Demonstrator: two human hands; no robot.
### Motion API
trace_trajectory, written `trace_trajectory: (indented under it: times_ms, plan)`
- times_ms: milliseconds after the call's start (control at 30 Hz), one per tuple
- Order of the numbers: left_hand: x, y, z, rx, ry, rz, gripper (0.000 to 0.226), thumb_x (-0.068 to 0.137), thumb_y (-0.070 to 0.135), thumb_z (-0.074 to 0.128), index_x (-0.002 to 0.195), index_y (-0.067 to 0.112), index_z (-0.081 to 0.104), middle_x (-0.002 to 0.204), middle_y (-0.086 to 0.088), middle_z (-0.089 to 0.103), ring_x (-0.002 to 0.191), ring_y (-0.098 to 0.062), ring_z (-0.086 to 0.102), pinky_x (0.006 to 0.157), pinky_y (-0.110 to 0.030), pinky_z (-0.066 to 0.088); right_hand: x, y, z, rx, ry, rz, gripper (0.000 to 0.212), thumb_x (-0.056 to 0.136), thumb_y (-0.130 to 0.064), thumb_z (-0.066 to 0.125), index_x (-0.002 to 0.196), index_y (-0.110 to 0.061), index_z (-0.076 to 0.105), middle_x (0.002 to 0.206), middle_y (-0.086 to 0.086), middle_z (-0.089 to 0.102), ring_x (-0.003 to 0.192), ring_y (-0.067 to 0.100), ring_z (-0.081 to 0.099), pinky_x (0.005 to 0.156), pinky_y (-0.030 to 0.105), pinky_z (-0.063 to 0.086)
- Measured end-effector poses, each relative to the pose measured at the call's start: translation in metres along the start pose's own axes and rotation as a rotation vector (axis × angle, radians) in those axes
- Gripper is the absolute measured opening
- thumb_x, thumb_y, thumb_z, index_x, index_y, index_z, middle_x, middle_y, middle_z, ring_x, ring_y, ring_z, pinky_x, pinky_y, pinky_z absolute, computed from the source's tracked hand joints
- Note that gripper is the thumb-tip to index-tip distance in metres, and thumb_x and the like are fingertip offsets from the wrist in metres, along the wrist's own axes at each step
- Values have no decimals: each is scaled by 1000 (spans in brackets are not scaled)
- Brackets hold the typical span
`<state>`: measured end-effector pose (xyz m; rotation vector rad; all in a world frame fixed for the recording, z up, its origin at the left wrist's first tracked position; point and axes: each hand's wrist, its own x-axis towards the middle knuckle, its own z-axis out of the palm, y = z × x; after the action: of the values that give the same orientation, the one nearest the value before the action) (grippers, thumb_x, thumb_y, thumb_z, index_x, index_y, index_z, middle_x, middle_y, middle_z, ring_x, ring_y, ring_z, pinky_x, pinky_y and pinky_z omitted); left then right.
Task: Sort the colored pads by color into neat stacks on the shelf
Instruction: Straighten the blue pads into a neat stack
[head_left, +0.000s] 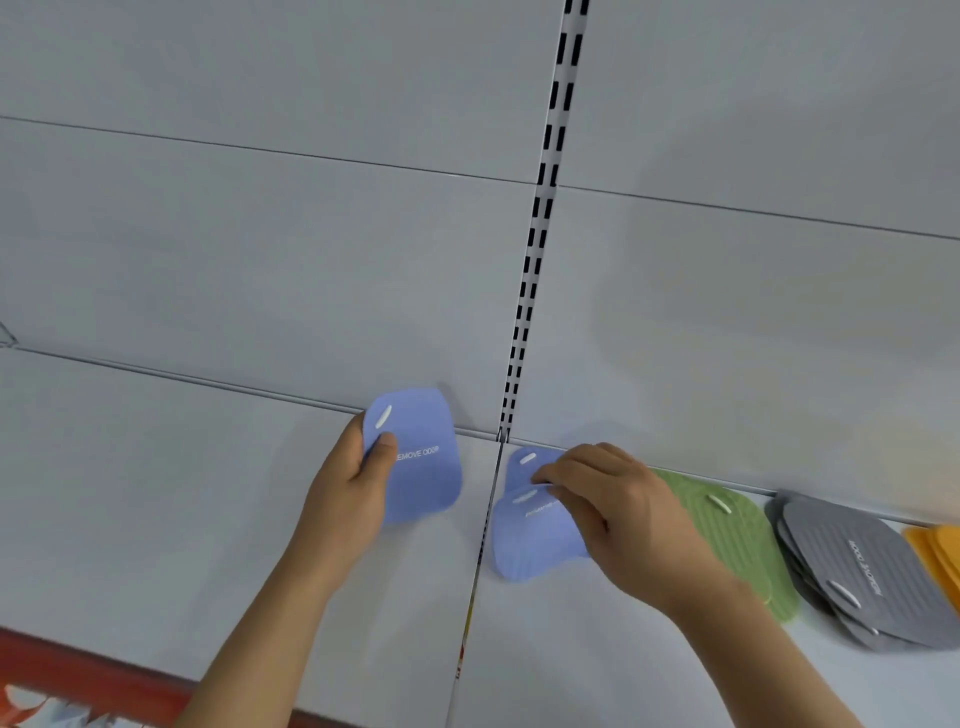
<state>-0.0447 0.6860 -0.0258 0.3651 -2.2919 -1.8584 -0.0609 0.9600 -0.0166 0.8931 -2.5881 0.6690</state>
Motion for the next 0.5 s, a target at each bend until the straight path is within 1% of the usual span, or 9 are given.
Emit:
trace_trajectory:
  times_ms: [100, 133, 167, 233, 267, 300, 367, 433, 500]
  plan:
    - [-4, 13, 6, 12, -135, 37, 30, 110, 34, 49, 128, 55, 60, 114, 53, 61, 113, 31, 50, 89, -4, 39, 5, -19, -27, 172, -46, 39, 24, 100, -22, 56, 114, -35, 70, 101, -18, 69, 90, 8, 64, 75, 30, 53]
    - [-7, 20, 10, 8, -207, 43, 30, 111, 32, 49, 126, 56, 61, 114, 52, 62, 115, 28, 52, 88, -1, 40, 9, -21, -31, 231, -51, 90, 25, 99, -23, 58, 116, -39, 68, 102, -20, 70, 91, 6, 65, 78, 25, 52]
    - [-11, 26, 15, -10, -300, 49, 33, 112, 30, 46, 127, 54, 63, 118, 45, 66, 119, 20, 57, 88, -4, 44, 13, -23, -34, 272, -34, 144, 27, 98, -23, 61, 115, -43, 67, 102, -22, 71, 92, 3, 65, 79, 19, 50]
    - [-18, 33, 26, -88, -493, 50, 40, 114, 22, 39, 135, 41, 67, 129, 20, 73, 124, -4, 66, 92, -19, 54, 19, -22, -34, 282, 36, 220, 28, 95, -19, 67, 109, -42, 68, 99, -27, 71, 93, -3, 63, 79, 9, 45]
    - [-20, 34, 30, -137, -538, 34, 39, 114, 20, 39, 134, 36, 68, 132, 11, 73, 126, -11, 66, 95, -26, 56, 20, -21, -32, 264, 78, 236, 25, 93, -18, 69, 107, -39, 71, 96, -25, 71, 93, -3, 63, 80, 9, 45]
    - [-21, 33, 34, -189, -557, 7, 38, 111, 22, 41, 133, 35, 69, 134, 7, 73, 131, -15, 64, 100, -33, 55, 19, -20, -30, 246, 115, 240, 22, 92, -18, 71, 107, -35, 73, 95, -25, 70, 93, 0, 62, 82, 11, 45]
    - [-21, 29, 40, -272, -601, -61, 45, 102, 32, 40, 137, 33, 68, 141, 2, 69, 137, -21, 60, 113, -46, 46, 15, -18, -26, 202, 178, 184, 16, 91, -20, 71, 105, -27, 76, 96, -27, 66, 95, 5, 62, 85, 15, 46]
    - [-22, 23, 45, -289, -646, -82, 51, 100, 36, 35, 140, 31, 66, 145, 1, 67, 139, -23, 58, 119, -51, 40, 9, -14, -20, 171, 228, 130, 11, 91, -24, 71, 100, -23, 77, 103, -20, 66, 102, 7, 61, 89, 14, 45]
    - [-24, 21, 51, -286, -657, -69, 52, 101, 36, 32, 140, 31, 66, 144, -1, 67, 138, -25, 59, 121, -55, 38, 6, -18, -17, 271, 227, 229, 6, 93, -26, 72, 96, -24, 77, 115, -19, 66, 111, 4, 62, 91, 12, 44]
